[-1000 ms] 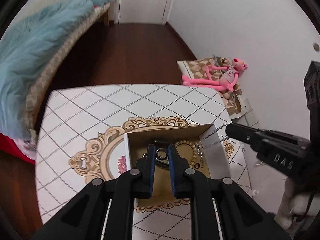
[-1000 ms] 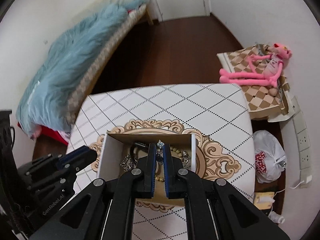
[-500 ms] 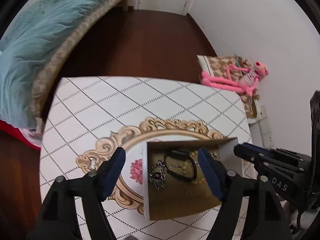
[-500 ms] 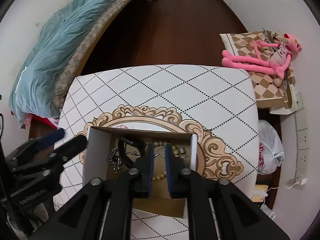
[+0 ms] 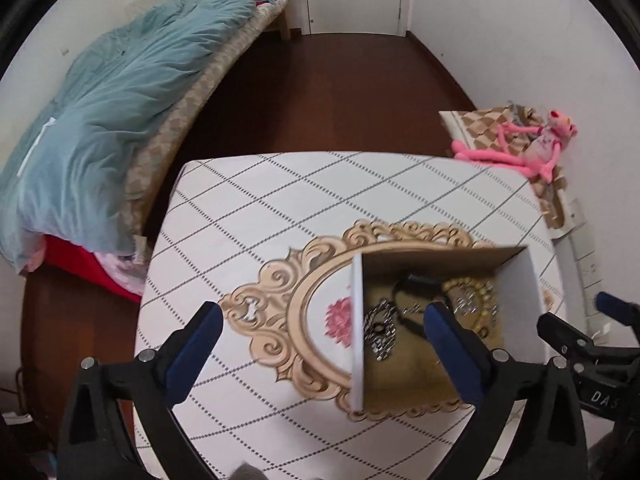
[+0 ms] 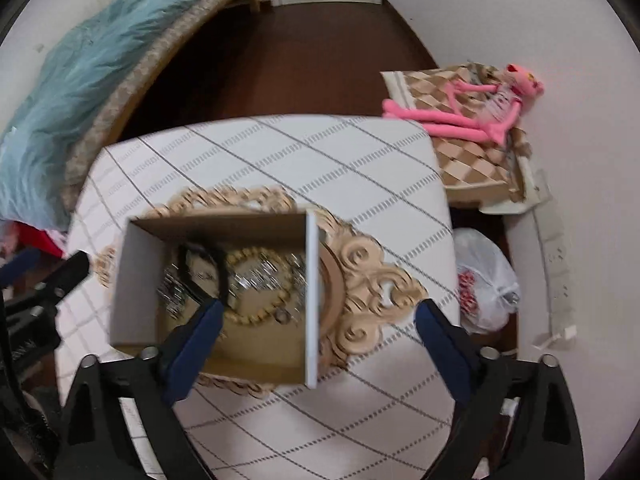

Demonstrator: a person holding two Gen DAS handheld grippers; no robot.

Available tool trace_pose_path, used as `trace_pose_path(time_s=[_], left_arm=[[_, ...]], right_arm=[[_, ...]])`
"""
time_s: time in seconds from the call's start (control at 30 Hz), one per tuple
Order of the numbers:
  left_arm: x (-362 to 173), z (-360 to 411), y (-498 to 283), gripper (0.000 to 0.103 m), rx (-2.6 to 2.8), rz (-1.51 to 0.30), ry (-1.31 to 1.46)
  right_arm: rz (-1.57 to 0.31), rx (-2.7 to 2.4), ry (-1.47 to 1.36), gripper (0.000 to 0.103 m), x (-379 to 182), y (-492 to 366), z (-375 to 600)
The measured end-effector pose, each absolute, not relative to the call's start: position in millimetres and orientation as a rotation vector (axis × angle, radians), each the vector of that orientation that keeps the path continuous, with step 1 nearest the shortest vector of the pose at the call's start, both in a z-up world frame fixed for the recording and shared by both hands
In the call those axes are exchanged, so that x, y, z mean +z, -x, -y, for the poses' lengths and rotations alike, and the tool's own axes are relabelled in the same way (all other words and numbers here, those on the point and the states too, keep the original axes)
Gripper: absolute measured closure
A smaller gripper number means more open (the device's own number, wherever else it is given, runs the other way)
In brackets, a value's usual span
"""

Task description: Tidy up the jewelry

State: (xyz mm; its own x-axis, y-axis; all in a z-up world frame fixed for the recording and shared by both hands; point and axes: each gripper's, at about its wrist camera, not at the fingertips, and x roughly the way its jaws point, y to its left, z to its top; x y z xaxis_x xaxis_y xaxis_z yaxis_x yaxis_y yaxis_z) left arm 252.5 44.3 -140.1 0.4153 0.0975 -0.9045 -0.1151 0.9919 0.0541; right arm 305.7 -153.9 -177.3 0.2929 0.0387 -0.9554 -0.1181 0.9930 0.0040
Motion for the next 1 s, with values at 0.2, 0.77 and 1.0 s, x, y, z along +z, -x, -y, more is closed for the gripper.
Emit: trace_pose_path(time_s=[0.2, 0.77, 1.0], left_arm=[[-141.9, -38.7, -235.0, 0.0, 0.155, -1.132, 0.003], [-51.8, -26.8, -156.9, 0.0, 0.122, -0.978, 0.056], [-0.1, -22.8, -112.3, 0.0, 0.109, -0.888, 0.058]], right_arm=[[-1.244, 0.054, 0.115, 0.0, -184.0, -285.7, 154.7], [-1.054, 0.023, 0.1, 0.0, -82.0, -204.3, 163.5], [-0.942, 0.022, 0.08, 0.0, -20.9, -152.9, 165.8]])
